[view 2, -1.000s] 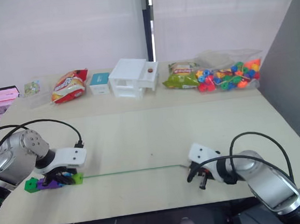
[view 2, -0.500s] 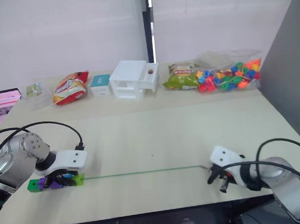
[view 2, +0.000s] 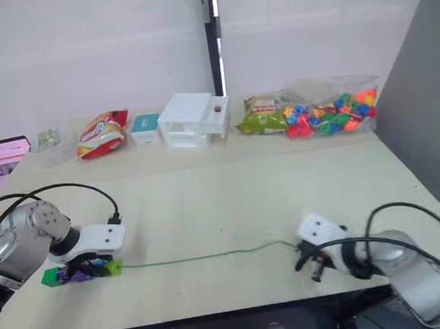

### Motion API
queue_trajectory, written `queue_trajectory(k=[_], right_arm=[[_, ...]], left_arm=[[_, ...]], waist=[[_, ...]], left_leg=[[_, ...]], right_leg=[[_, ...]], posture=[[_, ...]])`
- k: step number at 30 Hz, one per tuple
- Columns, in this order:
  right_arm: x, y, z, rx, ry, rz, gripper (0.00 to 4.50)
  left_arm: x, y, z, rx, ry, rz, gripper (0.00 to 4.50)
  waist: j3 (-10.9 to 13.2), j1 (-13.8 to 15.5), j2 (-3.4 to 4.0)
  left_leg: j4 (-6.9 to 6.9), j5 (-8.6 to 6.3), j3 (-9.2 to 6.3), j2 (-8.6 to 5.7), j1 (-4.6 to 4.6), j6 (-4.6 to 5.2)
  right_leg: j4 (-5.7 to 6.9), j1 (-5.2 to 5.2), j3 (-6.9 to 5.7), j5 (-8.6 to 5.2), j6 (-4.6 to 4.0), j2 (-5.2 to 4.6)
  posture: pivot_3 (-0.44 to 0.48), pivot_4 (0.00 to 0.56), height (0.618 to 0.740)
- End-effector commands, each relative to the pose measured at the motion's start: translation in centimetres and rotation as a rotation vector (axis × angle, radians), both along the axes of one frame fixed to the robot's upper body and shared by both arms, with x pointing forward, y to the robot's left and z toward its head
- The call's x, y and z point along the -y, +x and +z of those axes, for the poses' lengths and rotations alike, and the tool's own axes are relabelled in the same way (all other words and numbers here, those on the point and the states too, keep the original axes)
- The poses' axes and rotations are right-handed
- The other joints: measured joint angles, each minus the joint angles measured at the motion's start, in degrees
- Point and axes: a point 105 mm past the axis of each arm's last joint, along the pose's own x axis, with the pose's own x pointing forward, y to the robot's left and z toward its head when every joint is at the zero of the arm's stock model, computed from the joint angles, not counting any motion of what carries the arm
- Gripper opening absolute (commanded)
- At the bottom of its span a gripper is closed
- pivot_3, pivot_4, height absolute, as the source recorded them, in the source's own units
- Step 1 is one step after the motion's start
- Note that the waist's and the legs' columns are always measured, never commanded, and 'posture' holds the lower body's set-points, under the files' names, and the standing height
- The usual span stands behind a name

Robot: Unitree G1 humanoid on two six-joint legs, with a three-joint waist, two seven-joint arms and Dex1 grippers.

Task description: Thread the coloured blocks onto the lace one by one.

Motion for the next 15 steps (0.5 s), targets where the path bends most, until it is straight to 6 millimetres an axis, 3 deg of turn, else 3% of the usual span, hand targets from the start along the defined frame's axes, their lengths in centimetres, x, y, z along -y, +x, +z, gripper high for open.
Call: queue_trajectory(k=[1,8,10,12,15], right_arm=[[-1.1,0.8,-0.5,0.012,-0.031,0.02,0.0],[-1.8,2.3,-1.6,0.007,-0.07,0.003,0.0],[-1.3,3.1,-1.7,0.034,-0.082,-0.035,0.71],[-1.1,3.5,-1.4,0.062,-0.076,-0.048,1.39],[-0.7,3.3,0.9,0.127,-0.018,-0.034,2.37]], left_arm=[[0.3,-1.3,-2.6,-0.086,-0.013,-0.002,1.15],[0.8,-0.8,-2.2,-0.034,-0.043,-0.033,1.15],[1.0,-0.5,-2.2,-0.015,-0.057,-0.038,2.18],[1.2,-0.3,-1.8,0.001,-0.078,-0.045,2.83],[1.5,0.3,0.9,0.075,-0.164,-0.035,3.76]], waist=[[-0.02,0.2,0.04],[-0.07,0.31,-0.01],[-0.06,0.31,-0.02],[-0.09,0.35,-0.19],[-0.04,1.04,-0.32]], left_leg=[[0.02,0.0,0.0,-0.01,0.17,0.0],[0.02,0.0,-0.01,-0.01,0.22,0.0],[0.01,0.0,-0.01,-0.01,0.23,0.0],[0.0,0.0,-0.03,0.02,0.3,0.0],[0.07,0.0,-0.12,0.01,0.45,0.0]], right_leg=[[0.0,-0.01,0.0,0.0,0.01,-0.01],[0.0,0.06,-0.02,0.0,0.0,-0.03],[0.0,0.25,-0.02,-0.05,0.06,-0.02],[0.0,0.39,-0.06,-0.27,0.39,-0.02],[-0.04,0.37,-0.15,-0.27,0.39,-0.04]], posture=[[0.0,0.15,0.74],[0.0,0.15,0.74],[0.0,0.15,0.74],[0.0,0.15,0.74],[0.0,0.15,0.74]])
